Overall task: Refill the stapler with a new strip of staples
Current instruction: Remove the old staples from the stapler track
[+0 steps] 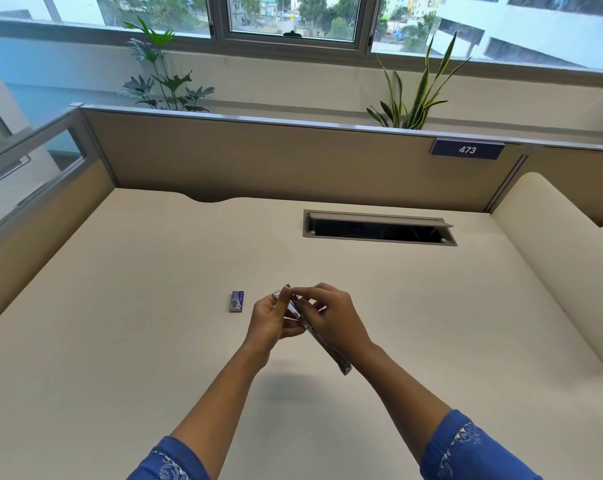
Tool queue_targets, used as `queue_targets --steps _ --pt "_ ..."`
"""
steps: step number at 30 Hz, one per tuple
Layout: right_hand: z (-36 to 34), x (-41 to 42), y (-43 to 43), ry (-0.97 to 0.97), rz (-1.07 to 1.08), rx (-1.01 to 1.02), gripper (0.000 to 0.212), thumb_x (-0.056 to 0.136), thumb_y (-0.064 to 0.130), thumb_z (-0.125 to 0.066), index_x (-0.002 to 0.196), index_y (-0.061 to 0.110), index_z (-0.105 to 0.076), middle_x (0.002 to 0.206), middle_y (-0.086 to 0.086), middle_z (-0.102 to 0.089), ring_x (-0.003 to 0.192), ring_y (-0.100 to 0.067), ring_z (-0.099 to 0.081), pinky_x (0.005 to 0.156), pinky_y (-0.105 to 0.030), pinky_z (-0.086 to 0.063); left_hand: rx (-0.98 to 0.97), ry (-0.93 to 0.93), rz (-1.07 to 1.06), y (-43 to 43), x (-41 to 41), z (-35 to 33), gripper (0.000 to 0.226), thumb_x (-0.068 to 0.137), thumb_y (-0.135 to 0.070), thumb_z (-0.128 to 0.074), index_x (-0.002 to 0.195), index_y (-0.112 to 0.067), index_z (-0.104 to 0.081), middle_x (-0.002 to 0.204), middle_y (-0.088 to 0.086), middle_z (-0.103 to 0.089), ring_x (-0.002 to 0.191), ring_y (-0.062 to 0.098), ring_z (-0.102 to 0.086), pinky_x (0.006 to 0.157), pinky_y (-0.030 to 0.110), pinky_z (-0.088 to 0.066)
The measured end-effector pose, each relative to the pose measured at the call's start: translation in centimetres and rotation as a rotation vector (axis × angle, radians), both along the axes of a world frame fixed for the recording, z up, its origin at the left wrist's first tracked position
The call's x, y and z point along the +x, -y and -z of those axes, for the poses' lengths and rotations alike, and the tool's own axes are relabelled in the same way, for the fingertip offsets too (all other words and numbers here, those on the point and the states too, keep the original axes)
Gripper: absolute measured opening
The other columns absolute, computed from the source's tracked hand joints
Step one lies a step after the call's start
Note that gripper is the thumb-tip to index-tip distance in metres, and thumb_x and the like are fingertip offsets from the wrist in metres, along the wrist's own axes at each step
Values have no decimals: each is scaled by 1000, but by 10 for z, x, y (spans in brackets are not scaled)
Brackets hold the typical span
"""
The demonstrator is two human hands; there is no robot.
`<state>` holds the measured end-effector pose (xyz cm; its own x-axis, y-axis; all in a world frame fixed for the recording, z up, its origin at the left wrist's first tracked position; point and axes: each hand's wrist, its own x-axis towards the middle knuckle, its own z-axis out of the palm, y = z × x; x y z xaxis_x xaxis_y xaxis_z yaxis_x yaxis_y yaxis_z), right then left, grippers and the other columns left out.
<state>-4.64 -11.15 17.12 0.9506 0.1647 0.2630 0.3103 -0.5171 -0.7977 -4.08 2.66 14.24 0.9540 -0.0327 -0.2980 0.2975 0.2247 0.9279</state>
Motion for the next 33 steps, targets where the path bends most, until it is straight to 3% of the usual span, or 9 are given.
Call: queue_targets --steps 5,9,15,21,26,30,33 --pt "-2 4 -1 -2 -7 -83 25 91 13 -65 110 24 -76 88 -1 -69 70 -13 -66 65 -16 -50 43 -1 -23 2 1 4 44 96 -45 -46 96 -5 -64 80 12 -70 62 22 -73 57 27 -58" --pt "-9 7 1 -11 -57 -179 21 89 14 -67 108 17 -76 95 -2 -70 71 -17 -68 67 -24 -56 44 -19 5 1 0 6 43 97 -45 -44 98 -6 -64 82 12 -68 62 24 -72 57 31 -59" --pt "-25 17 0 -18 -114 -356 9 82 18 -72 89 16 -78 96 5 -68 70 -15 -69 70 -30 -57 98 -27 53 2 -3 6 47 93 -57 -40 95 -18 -65 66 1 -62 57 16 -65 53 33 -56" --pt "-26 17 0 -4 -21 -215 9 78 19 -78 86 18 -73 86 7 -66 65 -9 -69 64 -24 -57 99 -29 52 2 0 -7 51 91 -64 -37 98 -24 -68 58 -8 -61 53 9 -62 50 31 -53" --pt "-24 12 1 4 5 -192 22 82 26 -75 104 25 -77 93 8 -69 66 -8 -70 67 -20 -56 106 -30 49 5 1 -12 52 91 -66 -36 90 -25 -67 58 -9 -55 50 6 -49 48 24 -43" --pt "-26 11 1 78 -7 -403 22 89 35 -65 106 26 -77 100 8 -69 73 -13 -68 69 -29 -55 100 -64 36 9 1 -10 53 94 -62 -35 102 -19 -66 58 -9 -50 50 7 -41 40 20 -36" --pt "-28 13 2 185 -31 -627 26 93 42 -56 100 30 -77 102 11 -66 82 -17 -65 59 -27 -43 89 -77 45 10 0 -8 53 95 -59 -35 104 -16 -66 53 -11 -50 43 4 -40 40 19 -34"
